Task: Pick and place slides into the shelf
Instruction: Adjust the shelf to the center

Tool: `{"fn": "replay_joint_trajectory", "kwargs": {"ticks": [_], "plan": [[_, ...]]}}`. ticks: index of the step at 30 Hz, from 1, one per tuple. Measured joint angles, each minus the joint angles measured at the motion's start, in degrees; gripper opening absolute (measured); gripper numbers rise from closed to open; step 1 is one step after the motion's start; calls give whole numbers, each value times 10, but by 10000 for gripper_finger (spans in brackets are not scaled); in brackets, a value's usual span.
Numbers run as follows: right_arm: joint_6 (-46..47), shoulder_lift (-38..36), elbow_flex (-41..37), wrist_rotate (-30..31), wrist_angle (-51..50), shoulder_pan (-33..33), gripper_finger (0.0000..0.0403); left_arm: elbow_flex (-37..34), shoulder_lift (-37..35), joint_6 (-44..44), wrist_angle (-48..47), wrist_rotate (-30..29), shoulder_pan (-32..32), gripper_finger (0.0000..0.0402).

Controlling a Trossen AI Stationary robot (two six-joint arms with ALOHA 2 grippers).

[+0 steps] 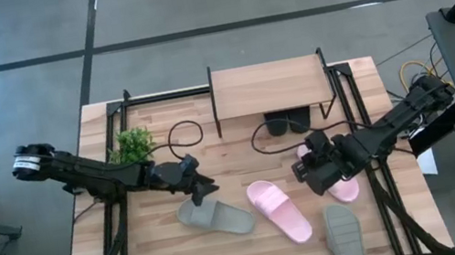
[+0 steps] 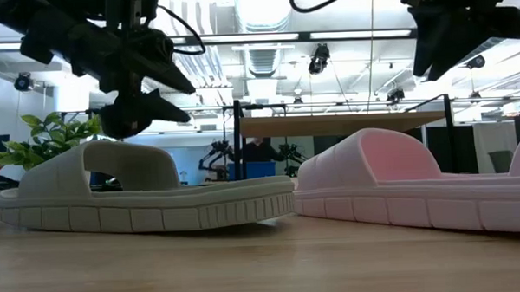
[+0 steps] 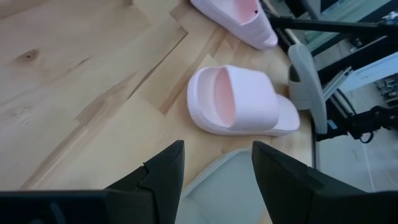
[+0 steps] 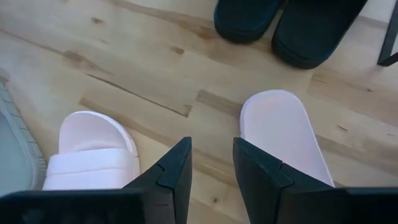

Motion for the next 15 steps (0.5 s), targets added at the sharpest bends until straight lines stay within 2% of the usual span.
{"fn": "replay_joint_trajectory", "kwargs": {"ticks": [7,15], "plan": [[7,0,17,17,-24,0,102,17,-23,20,0,-1,5,173],[72,0,75,66,-166,0,84,48,-64,47,1,-3,25,173]]}}
